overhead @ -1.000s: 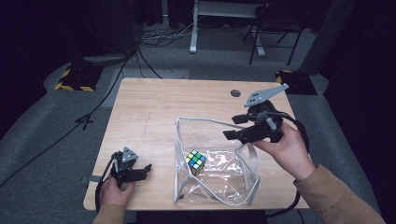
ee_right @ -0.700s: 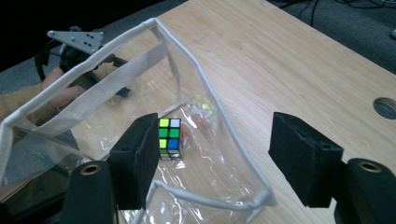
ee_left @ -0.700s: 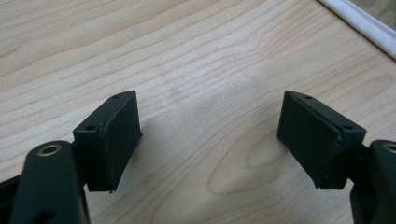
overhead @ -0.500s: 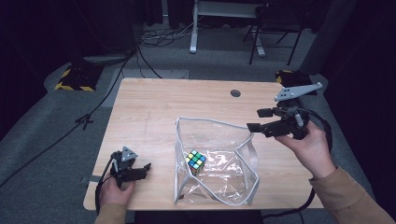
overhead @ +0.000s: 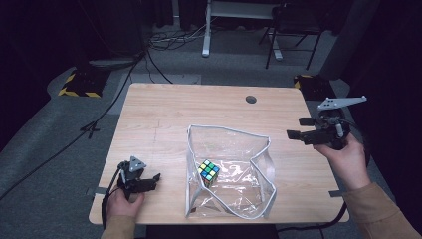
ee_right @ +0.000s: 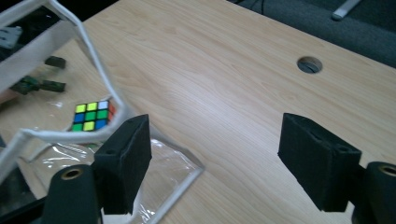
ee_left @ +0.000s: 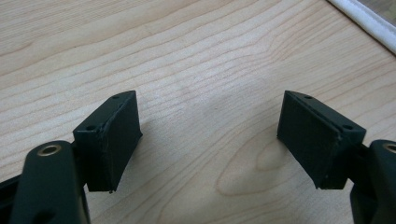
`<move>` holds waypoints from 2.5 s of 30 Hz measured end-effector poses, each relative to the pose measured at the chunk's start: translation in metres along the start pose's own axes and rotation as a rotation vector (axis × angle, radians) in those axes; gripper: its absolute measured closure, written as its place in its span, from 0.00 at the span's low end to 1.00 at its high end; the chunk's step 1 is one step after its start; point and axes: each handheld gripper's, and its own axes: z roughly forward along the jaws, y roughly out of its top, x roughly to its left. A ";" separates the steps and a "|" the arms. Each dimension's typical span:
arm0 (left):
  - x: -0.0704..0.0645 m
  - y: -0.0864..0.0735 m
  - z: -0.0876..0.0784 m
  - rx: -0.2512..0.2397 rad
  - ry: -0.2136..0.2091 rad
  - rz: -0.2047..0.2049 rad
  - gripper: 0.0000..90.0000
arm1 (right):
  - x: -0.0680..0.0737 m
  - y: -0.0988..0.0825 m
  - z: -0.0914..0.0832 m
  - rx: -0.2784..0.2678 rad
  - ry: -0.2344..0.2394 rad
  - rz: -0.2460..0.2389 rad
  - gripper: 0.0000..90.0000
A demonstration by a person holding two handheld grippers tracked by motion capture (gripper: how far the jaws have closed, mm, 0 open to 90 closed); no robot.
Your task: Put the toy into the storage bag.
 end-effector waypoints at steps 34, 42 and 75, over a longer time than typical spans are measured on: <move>0.001 0.000 0.000 0.001 0.017 -0.018 0.24 | -0.044 -0.122 0.043 0.016 -0.079 0.141 0.00; 0.001 0.000 0.000 -0.001 0.019 -0.020 0.24 | -0.045 -0.148 0.057 0.012 -0.086 0.172 0.00; 0.000 0.000 0.000 -0.005 0.025 -0.029 0.24 | -0.033 -0.198 0.098 0.051 -0.254 0.160 0.00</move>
